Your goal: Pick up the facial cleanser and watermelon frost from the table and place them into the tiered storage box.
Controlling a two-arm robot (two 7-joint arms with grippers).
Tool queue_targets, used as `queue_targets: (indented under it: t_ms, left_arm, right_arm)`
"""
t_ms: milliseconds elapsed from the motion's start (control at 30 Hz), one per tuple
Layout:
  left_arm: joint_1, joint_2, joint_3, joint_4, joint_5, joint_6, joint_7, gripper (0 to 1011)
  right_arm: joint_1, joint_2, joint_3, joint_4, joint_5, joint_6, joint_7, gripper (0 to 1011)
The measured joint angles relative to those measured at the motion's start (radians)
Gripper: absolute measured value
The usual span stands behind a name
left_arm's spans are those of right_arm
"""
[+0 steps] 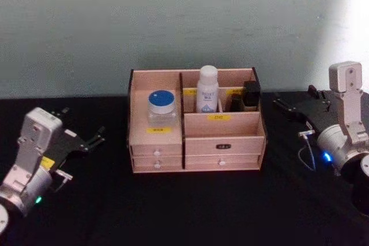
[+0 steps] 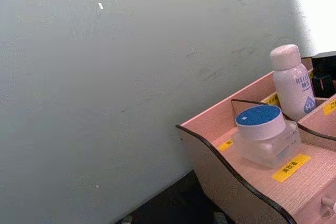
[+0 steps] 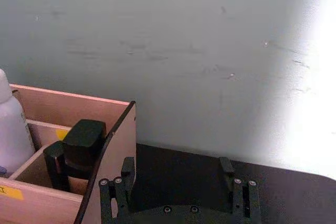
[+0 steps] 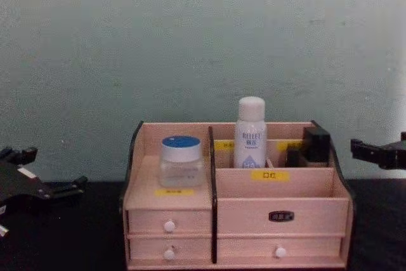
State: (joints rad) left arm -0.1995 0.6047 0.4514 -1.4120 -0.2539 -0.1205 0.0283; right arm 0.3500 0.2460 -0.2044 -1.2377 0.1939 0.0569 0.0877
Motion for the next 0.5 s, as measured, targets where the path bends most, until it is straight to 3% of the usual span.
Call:
queue_targets:
  t_ms: [500]
  left_arm:
    - [0.0,0.0,0.0,0.0,0.0,0.0,0.0,1001]
  right_arm:
    - [0.002,-0.009,0.009,0.005,-0.012,0.007,0.016,1002]
